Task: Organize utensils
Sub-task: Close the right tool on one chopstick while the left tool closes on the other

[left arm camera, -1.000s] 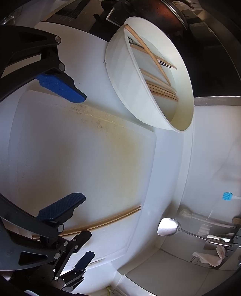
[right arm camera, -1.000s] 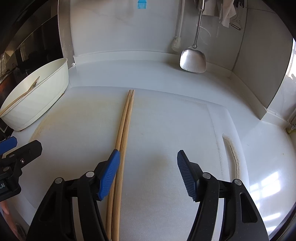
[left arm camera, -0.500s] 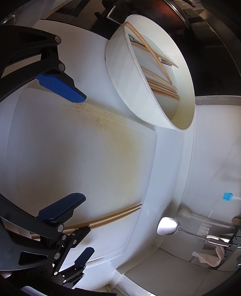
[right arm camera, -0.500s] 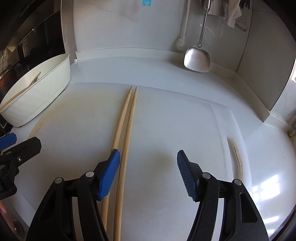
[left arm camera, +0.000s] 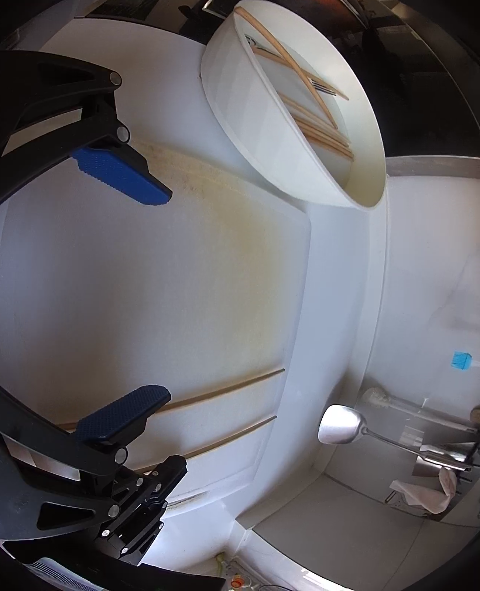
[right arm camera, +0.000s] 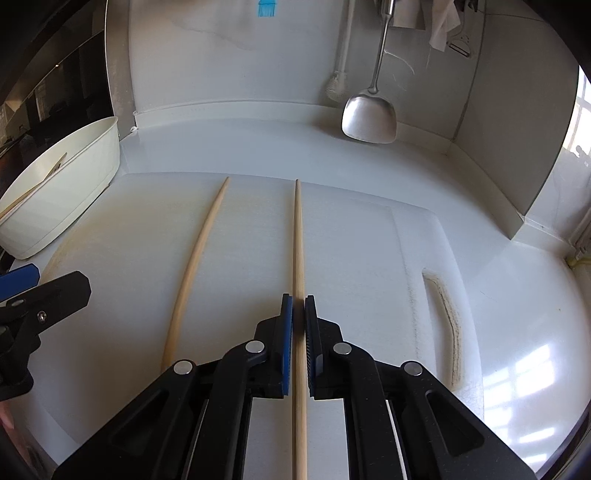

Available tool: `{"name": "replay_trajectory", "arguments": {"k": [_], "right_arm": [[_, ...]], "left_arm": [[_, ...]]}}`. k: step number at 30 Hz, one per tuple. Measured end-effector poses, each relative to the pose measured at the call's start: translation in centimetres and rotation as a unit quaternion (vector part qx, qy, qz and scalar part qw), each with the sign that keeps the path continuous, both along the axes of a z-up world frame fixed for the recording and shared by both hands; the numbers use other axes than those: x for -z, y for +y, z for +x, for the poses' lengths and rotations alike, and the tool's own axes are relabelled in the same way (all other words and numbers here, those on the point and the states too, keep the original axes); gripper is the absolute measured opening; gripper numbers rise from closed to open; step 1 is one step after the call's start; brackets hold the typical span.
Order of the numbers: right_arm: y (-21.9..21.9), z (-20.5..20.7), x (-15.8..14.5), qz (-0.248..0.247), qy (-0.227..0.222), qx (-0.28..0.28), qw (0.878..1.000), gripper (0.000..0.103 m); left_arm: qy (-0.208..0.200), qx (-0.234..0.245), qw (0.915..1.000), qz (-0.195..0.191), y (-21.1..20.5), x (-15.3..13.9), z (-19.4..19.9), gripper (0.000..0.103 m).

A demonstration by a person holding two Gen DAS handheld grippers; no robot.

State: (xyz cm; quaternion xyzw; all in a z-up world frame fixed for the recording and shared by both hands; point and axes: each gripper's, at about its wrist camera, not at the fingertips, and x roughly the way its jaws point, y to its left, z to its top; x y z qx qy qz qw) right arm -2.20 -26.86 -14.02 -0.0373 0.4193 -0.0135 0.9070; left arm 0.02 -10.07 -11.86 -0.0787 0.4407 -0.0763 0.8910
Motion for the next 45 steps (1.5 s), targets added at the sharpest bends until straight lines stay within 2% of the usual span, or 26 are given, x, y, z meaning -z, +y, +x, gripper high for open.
{"name": "replay_trajectory", "arguments": {"k": [13, 26, 29, 31, 33, 35, 37, 40, 42, 44, 45], "right_arm": [[-3.4, -1.1, 0.0, 0.026, -0.004, 0.024, 0.999, 0.007], [-4.4, -1.2, 0.1, 0.041, -0.006, 0.015, 0.999, 0.008], [-4.5, -0.8, 0.1, 0.041, -0.005, 0.014, 0.999, 0.014], [-4.5, -0.6, 0.1, 0.041, -0.004, 0.013, 0.999, 0.029], [-4.7, -0.3, 0.1, 0.043, -0.003, 0.014, 0.999, 0.033], [-4.8, -0.1, 0.2, 0.047, -0.005, 0.015, 0.999, 0.034], [-4.7, 0.0, 0.2, 0.042, -0.006, 0.013, 0.999, 0.034], [-4.6, 0.0, 0.2, 0.043, -0.009, 0.014, 0.999, 0.034], [-4.5, -0.1, 0.2, 0.041, -0.011, 0.013, 0.999, 0.033], [-4.3, -0.2, 0.2, 0.04, -0.012, 0.009, 0.999, 0.028], [-4.1, -0.2, 0.1, 0.038, -0.011, 0.006, 0.999, 0.018]], "left_arm": [[0.005, 0.033, 0.9993, 0.015, -4.8, 1.4, 1.8, 0.096], [-0.003, 0.028, 0.9971, 0.071, -7.0, 2.2, 2.6, 0.097], [-0.002, 0.027, 0.9969, 0.074, -7.2, 2.2, 2.8, 0.098], [0.001, 0.026, 0.9969, 0.075, -7.3, 2.2, 3.0, 0.098], [0.002, 0.025, 0.9969, 0.075, -7.3, 2.2, 3.2, 0.098], [0.003, 0.025, 0.997, 0.073, -7.3, 2.2, 3.3, 0.096], [-0.001, 0.029, 0.9969, 0.073, -7.3, 2.1, 3.0, 0.091], [0.001, 0.033, 0.9969, 0.072, -7.5, 1.7, 2.7, 0.075], [0.002, 0.036, 0.9969, 0.07, -7.6, 1.4, 2.5, 0.055], [0.003, 0.039, 0.9969, 0.068, -7.7, 1.2, 2.4, 0.043], [0.002, 0.042, 0.9969, 0.067, -7.8, 1.1, 2.3, 0.034]]}}
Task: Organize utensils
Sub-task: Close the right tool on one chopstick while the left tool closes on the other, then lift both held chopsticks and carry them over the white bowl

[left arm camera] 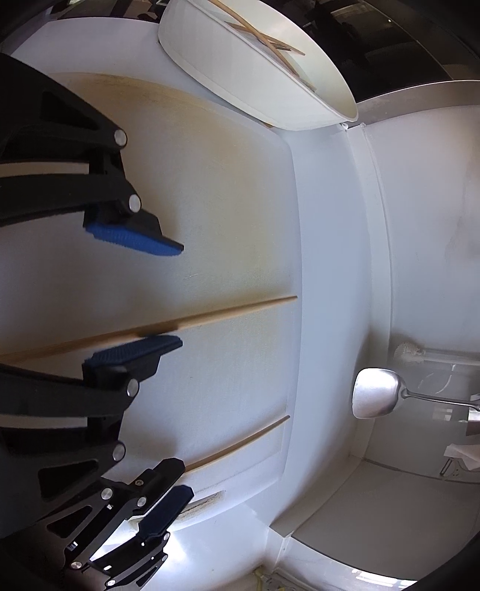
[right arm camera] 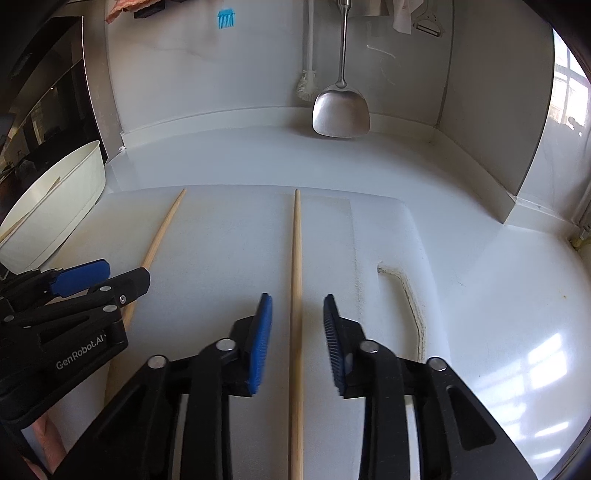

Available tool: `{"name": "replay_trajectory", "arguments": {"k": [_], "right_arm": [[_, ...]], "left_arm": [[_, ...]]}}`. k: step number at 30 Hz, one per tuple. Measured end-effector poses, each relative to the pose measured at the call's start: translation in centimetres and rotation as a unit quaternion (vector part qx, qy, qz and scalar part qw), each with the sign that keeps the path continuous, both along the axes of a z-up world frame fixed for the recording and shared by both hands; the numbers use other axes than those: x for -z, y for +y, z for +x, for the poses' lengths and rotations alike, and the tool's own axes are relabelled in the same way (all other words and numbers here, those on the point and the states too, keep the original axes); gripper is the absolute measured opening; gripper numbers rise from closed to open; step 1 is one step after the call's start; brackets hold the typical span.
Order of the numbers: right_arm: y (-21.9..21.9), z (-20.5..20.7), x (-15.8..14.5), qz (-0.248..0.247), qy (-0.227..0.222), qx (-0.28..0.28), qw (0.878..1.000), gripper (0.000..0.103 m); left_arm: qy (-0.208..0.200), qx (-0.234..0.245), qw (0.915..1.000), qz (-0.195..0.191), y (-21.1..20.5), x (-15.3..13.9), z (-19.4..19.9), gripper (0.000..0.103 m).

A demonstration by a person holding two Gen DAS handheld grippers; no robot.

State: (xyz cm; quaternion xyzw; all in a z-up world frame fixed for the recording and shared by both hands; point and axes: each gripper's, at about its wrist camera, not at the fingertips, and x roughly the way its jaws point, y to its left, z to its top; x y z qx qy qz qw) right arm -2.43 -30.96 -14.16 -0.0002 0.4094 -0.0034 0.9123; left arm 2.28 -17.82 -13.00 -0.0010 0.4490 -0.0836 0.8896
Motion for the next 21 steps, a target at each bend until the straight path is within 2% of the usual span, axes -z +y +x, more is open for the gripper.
{"name": "replay_trajectory", "arguments": {"k": [1, 2, 3, 5, 10, 14, 21], "right_arm": [[0.2, 0.0, 0.0, -0.005, 0.0, -0.003, 1.0, 0.009], [0.5, 0.0, -0.1, -0.013, 0.0, -0.005, 1.0, 0.007], [0.7, 0.0, -0.1, -0.018, 0.0, -0.005, 1.0, 0.007], [0.5, 0.0, -0.1, -0.013, 0.0, -0.005, 1.0, 0.007], [-0.4, -0.2, -0.2, 0.02, 0.01, 0.0, 1.0, 0.006], [-0.4, -0.7, -0.8, 0.036, 0.013, -0.003, 0.999, 0.006], [1.2, -1.5, -4.2, 0.056, 0.004, -0.036, 0.998, 0.006]], "left_arm": [[-0.004, 0.002, 1.0, 0.002, -0.1, 0.0, -0.1, 0.03], [-0.01, 0.005, 0.9999, 0.008, -0.3, 0.0, -0.3, 0.019], [-0.013, 0.01, 0.9998, 0.01, -0.5, 0.0, -0.4, 0.013], [-0.012, 0.014, 0.9998, 0.009, -0.7, -0.1, -0.5, 0.009], [0.009, 0.011, 0.9996, -0.026, 0.1, -0.3, -0.3, 0.007], [0.018, 0.01, 0.999, -0.039, 0.6, -1.2, -0.6, 0.007], [0.021, -0.005, 0.9985, -0.05, 3.3, -5.8, -2.3, 0.007]]}}
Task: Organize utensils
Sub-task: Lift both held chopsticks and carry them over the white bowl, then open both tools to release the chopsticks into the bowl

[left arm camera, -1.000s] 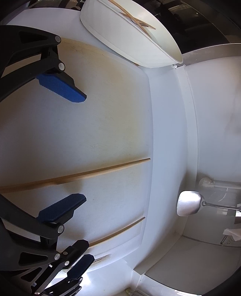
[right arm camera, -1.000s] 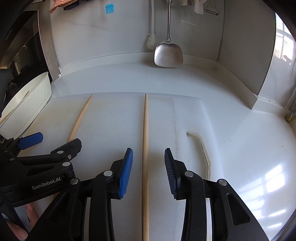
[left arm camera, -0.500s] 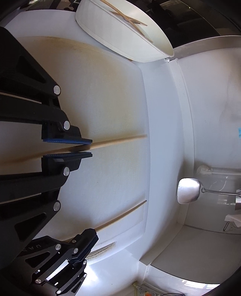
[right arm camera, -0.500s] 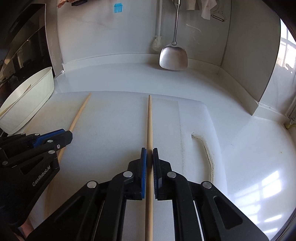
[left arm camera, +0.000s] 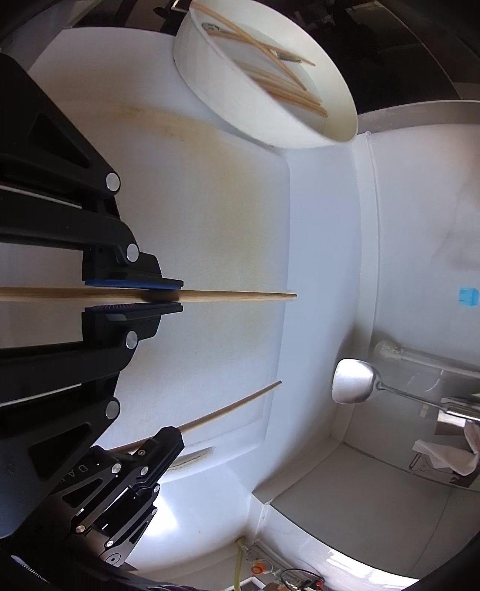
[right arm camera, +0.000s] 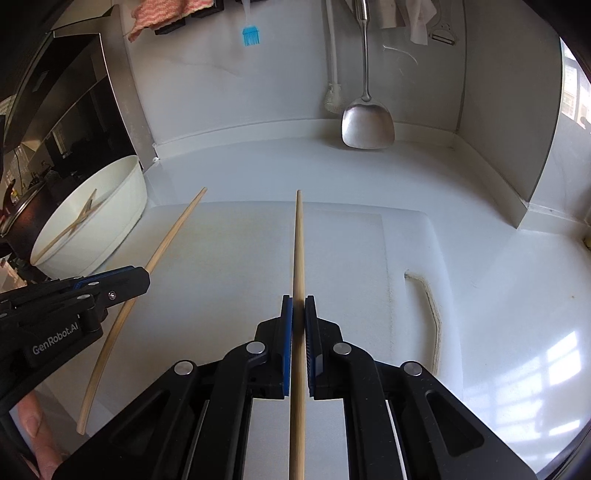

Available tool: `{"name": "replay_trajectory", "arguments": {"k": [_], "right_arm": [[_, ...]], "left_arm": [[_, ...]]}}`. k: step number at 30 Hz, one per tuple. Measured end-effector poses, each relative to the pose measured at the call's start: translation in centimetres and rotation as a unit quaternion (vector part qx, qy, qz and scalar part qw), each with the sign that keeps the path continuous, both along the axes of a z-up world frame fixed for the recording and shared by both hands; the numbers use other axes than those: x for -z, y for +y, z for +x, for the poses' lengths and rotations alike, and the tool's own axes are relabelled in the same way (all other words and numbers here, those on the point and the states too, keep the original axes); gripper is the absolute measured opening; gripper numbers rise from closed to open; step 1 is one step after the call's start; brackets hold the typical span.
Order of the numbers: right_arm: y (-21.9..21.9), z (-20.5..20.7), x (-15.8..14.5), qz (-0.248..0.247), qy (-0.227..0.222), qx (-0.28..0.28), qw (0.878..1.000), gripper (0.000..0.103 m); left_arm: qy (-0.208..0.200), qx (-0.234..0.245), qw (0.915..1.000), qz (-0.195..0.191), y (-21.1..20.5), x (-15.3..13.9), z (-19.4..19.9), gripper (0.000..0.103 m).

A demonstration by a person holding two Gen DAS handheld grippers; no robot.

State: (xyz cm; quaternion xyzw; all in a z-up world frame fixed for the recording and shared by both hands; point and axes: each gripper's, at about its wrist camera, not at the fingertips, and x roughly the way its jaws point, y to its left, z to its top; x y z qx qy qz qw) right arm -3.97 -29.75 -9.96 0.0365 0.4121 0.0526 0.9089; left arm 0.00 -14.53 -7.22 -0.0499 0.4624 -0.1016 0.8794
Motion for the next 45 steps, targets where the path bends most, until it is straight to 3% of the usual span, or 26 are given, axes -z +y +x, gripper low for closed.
{"name": "replay_trajectory", "arguments": {"k": [6, 10, 16, 21, 30, 45], "right_arm": [[3.1, 0.6, -5.0, 0.015, -0.015, -0.045, 0.999, 0.006], [7.6, 2.0, -7.9, 0.025, -0.025, -0.084, 0.996, 0.006], [17.4, 4.9, -9.5, 0.034, -0.033, -0.126, 0.991, 0.006], [24.4, 8.8, -8.7, 0.049, -0.007, -0.126, 0.991, 0.006], [29.4, 13.8, -5.9, 0.045, 0.04, -0.098, 0.993, 0.006], [30.9, 18.7, -3.6, 0.048, 0.072, -0.139, 0.986, 0.006]], "left_arm": [[-0.01, -0.057, 0.9983, -0.005, 6.4, -5.6, -1.2, 0.007], [-0.02, -0.103, 0.9945, -0.003, 12.3, -7.6, -0.9, 0.007], [-0.025, -0.132, 0.9908, 0.016, 21.6, -7.4, 2.0, 0.007], [-0.002, -0.108, 0.994, 0.016, 27.1, -5.3, 5.5, 0.007], [0.053, -0.061, 0.9967, 0.002, 29.2, -0.8, 10.5, 0.007], [0.082, -0.095, 0.992, -0.019, 28.9, 1.9, 13.9, 0.008]]}}
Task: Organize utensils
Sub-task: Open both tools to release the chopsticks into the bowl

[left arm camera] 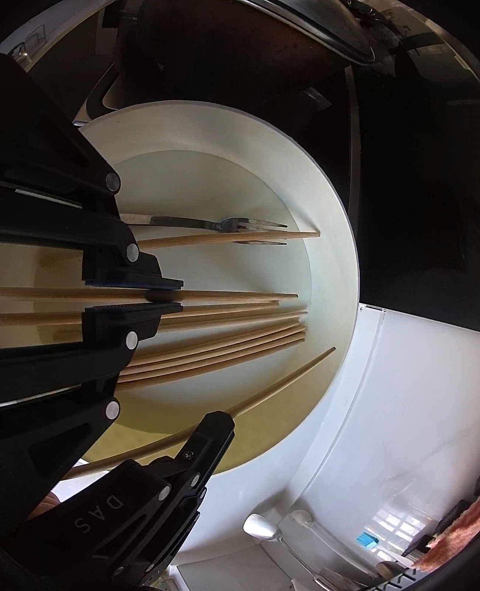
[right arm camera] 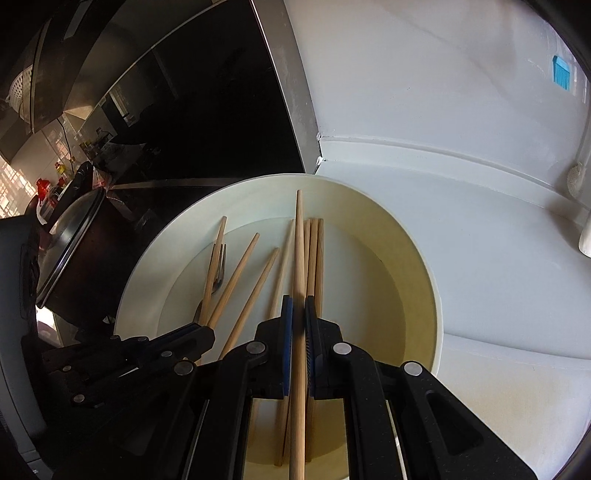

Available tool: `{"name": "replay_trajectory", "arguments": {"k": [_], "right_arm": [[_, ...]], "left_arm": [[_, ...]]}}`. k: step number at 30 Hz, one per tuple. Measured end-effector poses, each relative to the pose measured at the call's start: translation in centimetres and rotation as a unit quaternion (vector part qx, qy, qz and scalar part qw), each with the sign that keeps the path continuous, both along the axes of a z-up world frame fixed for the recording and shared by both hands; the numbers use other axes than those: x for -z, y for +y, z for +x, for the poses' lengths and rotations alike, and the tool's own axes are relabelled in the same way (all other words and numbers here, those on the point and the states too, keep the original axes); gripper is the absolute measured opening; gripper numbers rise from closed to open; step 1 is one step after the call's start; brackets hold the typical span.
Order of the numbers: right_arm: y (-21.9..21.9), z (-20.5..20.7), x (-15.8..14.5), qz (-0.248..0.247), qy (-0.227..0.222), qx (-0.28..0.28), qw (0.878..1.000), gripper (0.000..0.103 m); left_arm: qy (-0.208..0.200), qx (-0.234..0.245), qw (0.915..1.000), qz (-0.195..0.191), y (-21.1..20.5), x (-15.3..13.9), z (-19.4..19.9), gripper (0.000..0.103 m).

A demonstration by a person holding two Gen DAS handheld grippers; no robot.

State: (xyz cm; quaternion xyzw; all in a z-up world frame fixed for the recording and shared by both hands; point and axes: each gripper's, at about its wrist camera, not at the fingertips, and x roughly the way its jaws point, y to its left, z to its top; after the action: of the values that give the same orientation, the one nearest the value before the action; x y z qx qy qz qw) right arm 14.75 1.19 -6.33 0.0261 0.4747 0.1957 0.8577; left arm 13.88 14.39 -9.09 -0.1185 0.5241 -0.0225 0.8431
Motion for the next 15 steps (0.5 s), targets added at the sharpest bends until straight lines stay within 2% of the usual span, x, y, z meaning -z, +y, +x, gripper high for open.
{"name": "replay_trajectory", "arguments": {"k": [1, 3, 4, 5, 6, 15], "right_arm": [[0.0, 0.2, 0.2, 0.0, 0.008, -0.003, 1.0, 0.009], [-0.5, 0.5, 0.3, -0.008, 0.021, 0.004, 1.0, 0.029], [-0.9, 0.5, 0.2, -0.009, 0.017, 0.01, 1.0, 0.034], [-1.3, 0.4, -0.1, -0.008, 0.013, 0.01, 1.0, 0.036], [-1.7, 0.2, -0.3, -0.01, 0.009, 0.01, 1.0, 0.037], [-3.2, -1.5, -2.2, -0.02, -0.013, 0.0, 1.0, 0.047]], "left_arm": [[-0.003, -0.002, 1.0, 0.003, 0.0, -0.1, 0.0, 0.01], [0.005, -0.018, 0.9991, 0.037, 0.2, -0.4, -0.1, 0.048], [0.005, -0.029, 0.9984, 0.049, 0.6, -0.7, -0.2, 0.057], [-0.002, -0.034, 0.9985, 0.043, 1.0, -1.0, -0.5, 0.072], [-0.008, -0.041, 0.9985, 0.034, 1.6, -1.4, -0.9, 0.08], [0.004, -0.081, 0.9954, 0.051, 3.5, -3.0, -2.9, 0.083]]}}
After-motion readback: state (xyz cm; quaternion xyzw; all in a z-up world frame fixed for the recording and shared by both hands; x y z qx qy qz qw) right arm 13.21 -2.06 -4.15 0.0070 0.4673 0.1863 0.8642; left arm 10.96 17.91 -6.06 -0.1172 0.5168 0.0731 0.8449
